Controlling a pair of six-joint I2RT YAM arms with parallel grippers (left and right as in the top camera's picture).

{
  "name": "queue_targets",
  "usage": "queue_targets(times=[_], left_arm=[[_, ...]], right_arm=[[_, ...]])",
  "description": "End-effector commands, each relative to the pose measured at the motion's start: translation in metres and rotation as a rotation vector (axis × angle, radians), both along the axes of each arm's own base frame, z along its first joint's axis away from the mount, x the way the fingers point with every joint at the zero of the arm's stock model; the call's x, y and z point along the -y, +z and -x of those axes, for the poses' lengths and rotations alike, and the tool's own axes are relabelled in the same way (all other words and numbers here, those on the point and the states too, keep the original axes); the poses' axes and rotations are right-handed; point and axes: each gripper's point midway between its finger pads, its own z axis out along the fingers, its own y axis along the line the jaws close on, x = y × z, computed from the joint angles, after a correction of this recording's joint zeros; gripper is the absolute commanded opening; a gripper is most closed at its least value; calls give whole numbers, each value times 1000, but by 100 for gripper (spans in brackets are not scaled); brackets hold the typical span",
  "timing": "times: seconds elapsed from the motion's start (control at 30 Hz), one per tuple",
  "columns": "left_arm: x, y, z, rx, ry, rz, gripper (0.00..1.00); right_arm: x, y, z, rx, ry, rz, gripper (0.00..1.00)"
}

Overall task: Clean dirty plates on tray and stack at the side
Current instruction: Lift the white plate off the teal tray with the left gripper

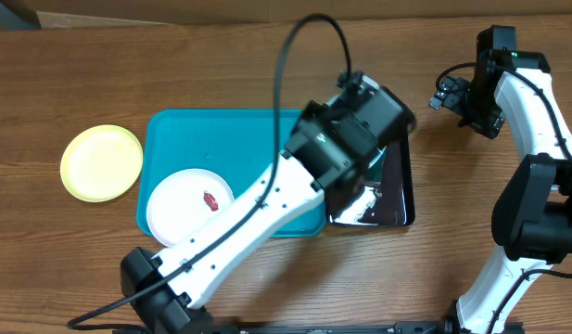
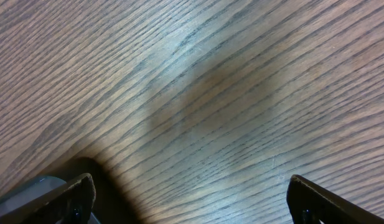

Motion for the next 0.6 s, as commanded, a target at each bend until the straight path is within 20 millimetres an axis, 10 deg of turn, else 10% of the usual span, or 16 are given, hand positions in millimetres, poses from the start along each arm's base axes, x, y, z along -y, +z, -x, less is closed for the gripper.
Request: queue_targets(times=[0.0, 0.57], left_arm=[[-4, 9, 2, 100, 52, -51, 4], [31, 42, 46, 328, -15, -188, 4]], right_arm=[[-2, 14, -5, 40, 8, -2, 100], [-2, 14, -5, 40, 8, -2, 100]])
